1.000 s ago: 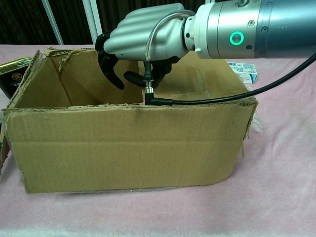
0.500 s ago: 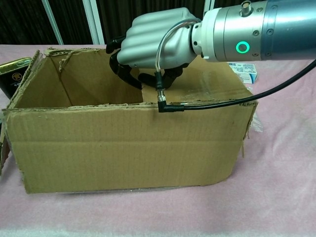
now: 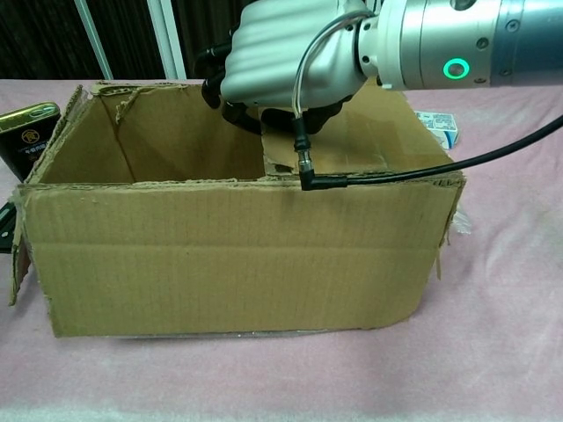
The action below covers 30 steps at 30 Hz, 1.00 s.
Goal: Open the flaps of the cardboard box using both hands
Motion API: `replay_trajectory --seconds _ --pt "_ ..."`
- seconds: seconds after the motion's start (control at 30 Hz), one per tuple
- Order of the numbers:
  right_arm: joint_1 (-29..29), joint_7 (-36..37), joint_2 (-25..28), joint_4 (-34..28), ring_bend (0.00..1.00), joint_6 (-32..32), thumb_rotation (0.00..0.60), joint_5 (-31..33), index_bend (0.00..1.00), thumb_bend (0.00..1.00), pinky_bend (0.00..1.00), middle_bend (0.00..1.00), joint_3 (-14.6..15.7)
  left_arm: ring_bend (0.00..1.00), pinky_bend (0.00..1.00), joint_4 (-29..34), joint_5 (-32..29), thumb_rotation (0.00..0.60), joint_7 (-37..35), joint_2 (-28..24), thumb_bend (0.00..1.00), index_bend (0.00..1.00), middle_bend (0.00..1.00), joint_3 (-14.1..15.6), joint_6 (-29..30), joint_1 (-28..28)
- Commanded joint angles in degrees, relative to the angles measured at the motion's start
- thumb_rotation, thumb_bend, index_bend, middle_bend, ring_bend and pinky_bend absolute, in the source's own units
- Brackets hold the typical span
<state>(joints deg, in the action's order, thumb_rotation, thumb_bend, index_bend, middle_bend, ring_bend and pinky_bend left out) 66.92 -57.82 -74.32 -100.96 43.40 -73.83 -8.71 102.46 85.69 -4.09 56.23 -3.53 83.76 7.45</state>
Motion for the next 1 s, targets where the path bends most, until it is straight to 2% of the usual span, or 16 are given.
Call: replay_trajectory --seconds 0.03,0.6,1.0 --pt "0.3 -1.7 1.1 -1.7 0.04 0.9 0.600 0.1 0.53 0.71 0.22 0.20 0.1 0.02 0.11 0.1 0.0 0.600 -0.1 -0.1 0.12 0.00 0.00 0.0 0.0 0.0" --pt "1.1 -9.9 7.0 -8.5 0.04 4.6 0.600 0.3 0.53 0.64 0.22 0.17 -0.4 0.02 0.11 0.6 0.9 0.600 -0.8 -0.4 0.12 0.00 0.00 0.2 0.3 -0.1" --pt "0.9 -16.4 10.5 -10.2 0.02 7.0 0.600 5.3 0.53 0.61 0.22 0.14 0.4 0.02 0.11 1.5 1.4 0.600 -1.2 -1.0 0.12 0.00 0.00 0.5 0.4 -0.2"
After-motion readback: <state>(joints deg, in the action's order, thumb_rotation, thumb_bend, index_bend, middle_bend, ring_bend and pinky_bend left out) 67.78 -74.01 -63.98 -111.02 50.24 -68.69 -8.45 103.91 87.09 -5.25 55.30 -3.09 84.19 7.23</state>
